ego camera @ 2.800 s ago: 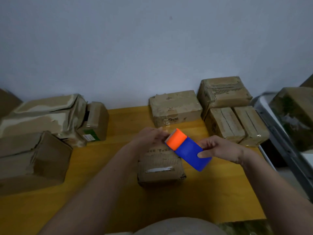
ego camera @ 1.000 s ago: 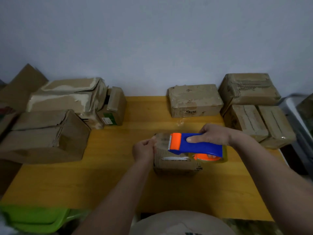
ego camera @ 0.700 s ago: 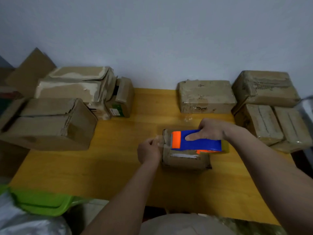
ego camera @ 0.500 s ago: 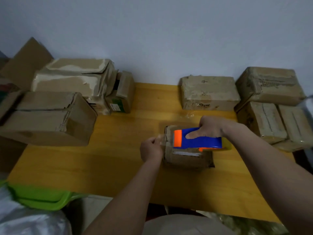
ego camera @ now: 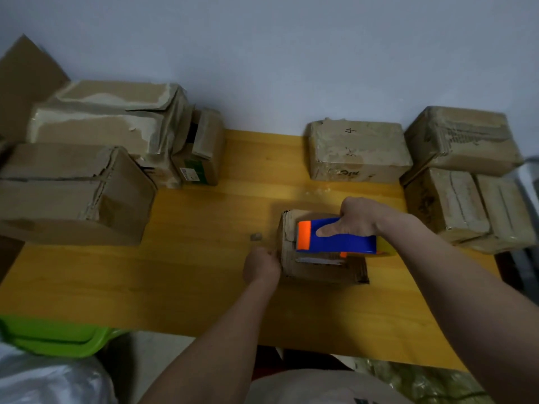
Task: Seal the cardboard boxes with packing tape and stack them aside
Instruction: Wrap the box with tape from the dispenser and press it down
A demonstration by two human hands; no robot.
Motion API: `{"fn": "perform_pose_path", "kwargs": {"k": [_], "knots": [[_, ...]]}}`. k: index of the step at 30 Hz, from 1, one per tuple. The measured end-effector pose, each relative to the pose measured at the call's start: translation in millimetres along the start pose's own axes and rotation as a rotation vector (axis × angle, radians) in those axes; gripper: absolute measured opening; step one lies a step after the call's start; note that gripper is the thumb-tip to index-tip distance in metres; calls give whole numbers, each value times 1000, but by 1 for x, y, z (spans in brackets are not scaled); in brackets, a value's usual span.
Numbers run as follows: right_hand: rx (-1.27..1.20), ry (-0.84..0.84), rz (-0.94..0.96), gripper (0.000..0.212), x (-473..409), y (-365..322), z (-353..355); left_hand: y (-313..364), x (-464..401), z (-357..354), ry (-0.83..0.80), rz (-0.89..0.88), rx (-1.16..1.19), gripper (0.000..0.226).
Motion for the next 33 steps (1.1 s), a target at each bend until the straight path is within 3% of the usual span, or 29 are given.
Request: {"fn": "perform_pose_path", "kwargs": {"k": [2,3,6,9,14,16,19,23,27,33], "knots": [[-11,-5,2,68,-1,1,-1,-11,5,-5,-29,53,21,33],[-18,-8,4,67,-1,1,-1,-10,8,-4,31,25,47,33],[-27,-11,9,64,-2,0,-1,13,24,14,294,-276,188,40],[-25,-15,5,61,-3,-1,-1,35,37,3,162,-478,240,47],[-30,-20,14,55,-4,-2,-3,27,45,-17,-84,-427,191,64],[-42,-26,23,56,-4,-1,-3,23,39,-13,-147,-474,93,84],[-65,-36,24,61,-5,1,-2,36,30,-3,-168,-702,-248,118],[-96,-59,12,63,-5,5,-2,48,14,-3,-265,-847,-542,141],[-102,-68,14,62,-5,6,-2,50,11,-6,-231,-882,-828,138],[-68,-60,20,64,-1,7,-2,51,14,-5,-272,-797,-852,133]]}}
Point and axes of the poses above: each hand's wrist, its own x-axis away from the middle knuckle, its own z-axis out of the back of the hand, y = z × x, the point moved 6 cm from there along -x, towards the middle knuckle, and after that the axes turned 13 degrees about -z, right-handed, at the moved point
